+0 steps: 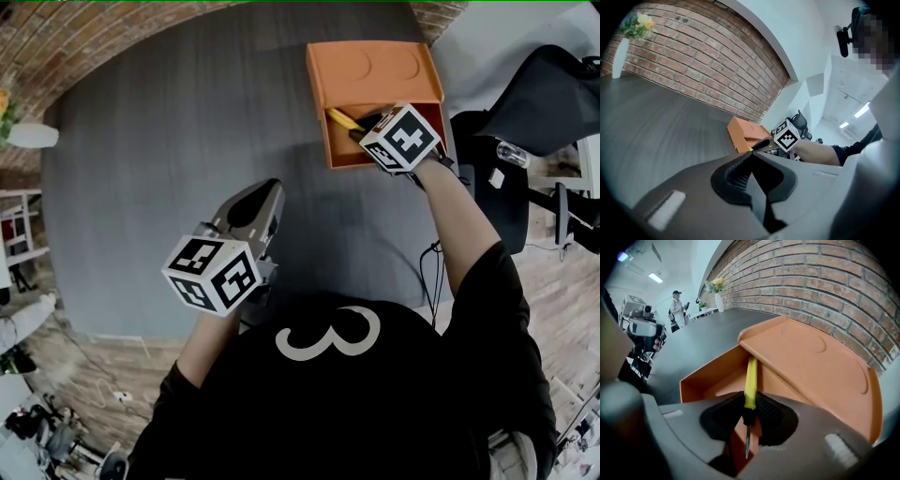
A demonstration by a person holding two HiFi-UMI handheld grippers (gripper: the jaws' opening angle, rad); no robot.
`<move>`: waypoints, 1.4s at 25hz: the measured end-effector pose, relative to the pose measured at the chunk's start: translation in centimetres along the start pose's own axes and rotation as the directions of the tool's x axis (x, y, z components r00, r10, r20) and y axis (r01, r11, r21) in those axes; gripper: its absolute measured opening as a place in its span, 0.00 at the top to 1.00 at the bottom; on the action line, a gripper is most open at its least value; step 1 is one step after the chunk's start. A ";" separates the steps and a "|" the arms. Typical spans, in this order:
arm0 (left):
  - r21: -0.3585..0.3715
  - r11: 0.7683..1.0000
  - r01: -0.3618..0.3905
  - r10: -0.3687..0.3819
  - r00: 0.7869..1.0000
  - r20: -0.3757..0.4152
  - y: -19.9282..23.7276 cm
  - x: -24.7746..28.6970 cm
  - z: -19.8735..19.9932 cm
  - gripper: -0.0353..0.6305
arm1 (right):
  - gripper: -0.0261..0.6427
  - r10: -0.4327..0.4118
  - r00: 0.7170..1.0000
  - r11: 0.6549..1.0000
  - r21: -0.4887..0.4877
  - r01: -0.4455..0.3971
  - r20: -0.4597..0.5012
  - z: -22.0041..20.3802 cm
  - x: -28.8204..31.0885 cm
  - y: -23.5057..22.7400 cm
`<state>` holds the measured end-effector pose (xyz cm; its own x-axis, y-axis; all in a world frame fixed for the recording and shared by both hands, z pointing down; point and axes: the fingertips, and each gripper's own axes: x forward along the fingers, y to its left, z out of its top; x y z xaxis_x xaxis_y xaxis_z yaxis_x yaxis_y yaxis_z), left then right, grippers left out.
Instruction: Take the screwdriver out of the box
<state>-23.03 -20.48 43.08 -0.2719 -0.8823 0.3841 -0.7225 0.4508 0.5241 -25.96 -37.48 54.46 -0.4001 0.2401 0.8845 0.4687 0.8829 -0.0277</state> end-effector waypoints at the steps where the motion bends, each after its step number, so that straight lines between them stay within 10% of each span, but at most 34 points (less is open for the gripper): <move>1: -0.002 1.000 -0.005 0.005 1.000 0.000 0.1 0.0 0.0 0.93 | 0.84 0.000 1.000 1.000 -0.004 0.000 0.000 0.0 0.0 0.0; 21: 0.017 0.998 0.054 -0.054 0.998 -0.026 -1.6 -1.8 1.2 0.93 | 0.84 -0.107 0.989 0.988 -0.126 0.094 -0.101 -1.5 -2.1 1.1; 27: 0.046 0.996 0.074 -0.073 0.997 -0.022 -2.5 -4.0 1.9 0.93 | 0.84 -0.269 0.959 0.921 -0.315 0.230 -0.087 0.0 -5.1 1.3; 35: 0.081 0.990 0.113 -0.115 0.993 0.016 -3.5 -7.5 2.8 0.93 | 0.84 -0.320 0.947 0.915 -0.266 0.303 -0.021 1.3 -9.7 4.7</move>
<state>-20.20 -15.78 36.27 -0.1974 -0.9302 0.3095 -0.7977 0.3359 0.5009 -20.91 -35.12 45.16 -0.5123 -0.0632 0.8565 0.5170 0.7736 0.3664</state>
